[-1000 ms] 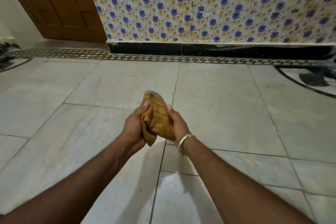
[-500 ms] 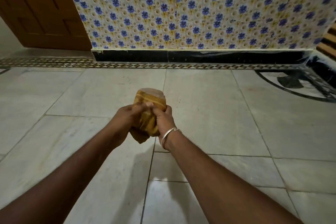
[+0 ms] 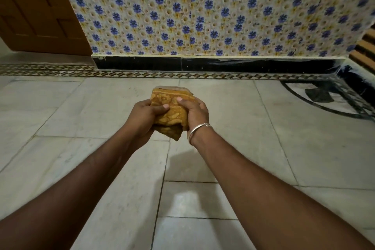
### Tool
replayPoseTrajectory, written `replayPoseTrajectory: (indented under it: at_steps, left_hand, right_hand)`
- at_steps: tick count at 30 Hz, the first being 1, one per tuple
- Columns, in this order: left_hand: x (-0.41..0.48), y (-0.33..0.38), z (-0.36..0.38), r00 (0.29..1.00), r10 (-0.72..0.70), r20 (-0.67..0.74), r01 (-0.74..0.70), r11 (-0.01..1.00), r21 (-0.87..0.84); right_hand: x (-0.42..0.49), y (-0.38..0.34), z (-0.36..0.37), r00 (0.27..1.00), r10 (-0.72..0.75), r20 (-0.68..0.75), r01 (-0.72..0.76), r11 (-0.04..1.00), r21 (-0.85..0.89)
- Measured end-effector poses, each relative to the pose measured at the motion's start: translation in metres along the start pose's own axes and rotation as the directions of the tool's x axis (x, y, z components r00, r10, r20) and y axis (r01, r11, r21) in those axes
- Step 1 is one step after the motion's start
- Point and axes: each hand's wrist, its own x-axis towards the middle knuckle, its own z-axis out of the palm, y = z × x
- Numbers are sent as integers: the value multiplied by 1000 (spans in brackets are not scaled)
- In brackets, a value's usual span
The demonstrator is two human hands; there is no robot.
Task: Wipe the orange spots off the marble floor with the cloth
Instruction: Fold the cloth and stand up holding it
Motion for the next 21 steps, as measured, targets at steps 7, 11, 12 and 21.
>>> replayPoseTrajectory:
  at_steps: [7,11,12,21]
  left_hand:
    - [8,96,68,998,33,-51,-40,989,-141]
    - [-13,193,102,999,26,-47,-34,984,-175]
    - [-20,221,109,999,20,-40,-27,984,-173]
    - [-116,517,150,998,-51,34,57,978,-201]
  right_hand:
    - [-6,-120,21,992,-93,-88,100,992,80]
    - [-49,-219,45,984,-114,-136,130,985,116]
    - [-61,-245,53,984,-111,-142,127,986,105]
    - [-215,-507,152,977,-128,-172,135,990,28]
